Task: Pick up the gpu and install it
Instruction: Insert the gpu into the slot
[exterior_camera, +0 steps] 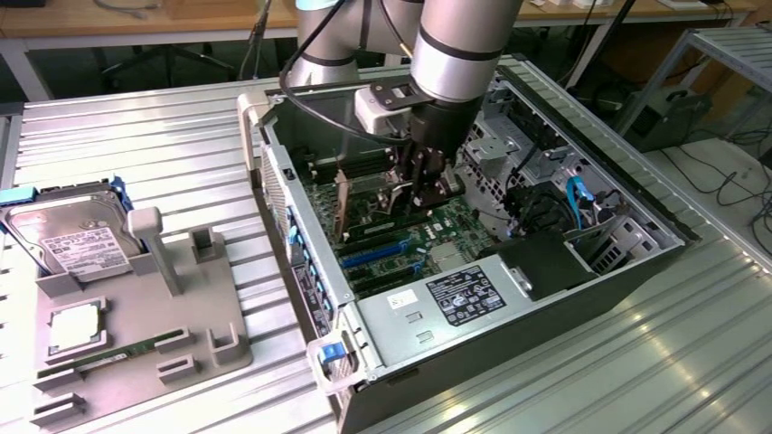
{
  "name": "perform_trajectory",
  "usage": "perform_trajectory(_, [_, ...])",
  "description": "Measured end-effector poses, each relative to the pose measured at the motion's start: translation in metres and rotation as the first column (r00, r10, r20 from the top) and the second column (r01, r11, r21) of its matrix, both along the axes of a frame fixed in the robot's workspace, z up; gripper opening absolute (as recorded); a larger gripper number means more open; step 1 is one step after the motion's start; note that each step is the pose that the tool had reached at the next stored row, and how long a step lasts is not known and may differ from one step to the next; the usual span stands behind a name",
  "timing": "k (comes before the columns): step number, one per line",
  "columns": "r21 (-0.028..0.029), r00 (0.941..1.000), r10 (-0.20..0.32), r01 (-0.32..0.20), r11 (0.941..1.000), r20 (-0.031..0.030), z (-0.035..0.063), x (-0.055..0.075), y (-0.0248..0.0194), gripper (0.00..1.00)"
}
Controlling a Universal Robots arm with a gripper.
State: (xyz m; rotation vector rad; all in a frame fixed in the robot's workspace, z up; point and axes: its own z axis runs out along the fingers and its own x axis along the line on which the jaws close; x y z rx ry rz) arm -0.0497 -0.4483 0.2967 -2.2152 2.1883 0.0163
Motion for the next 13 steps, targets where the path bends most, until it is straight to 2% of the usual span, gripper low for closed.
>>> perform_trajectory(5, [-0.0013,1.0,-0.001,0.001,1.0,0.0,-0.0038,-0.003,0.0,0.27])
perform_trajectory(10, [-0.0014,1.0,-0.007,0.007,1.0,0.0,-0.0142,-0.005,-0.0001,0.27])
perform_trajectory(11, [-0.0012,0.9999,-0.013,0.013,0.9999,0.0001,-0.02,-0.006,-0.0008,0.27])
perform_trajectory(13, [0.0004,1.0,-0.01,0.01,1.0,0.0001,-0.0238,-0.007,-0.0024,0.27])
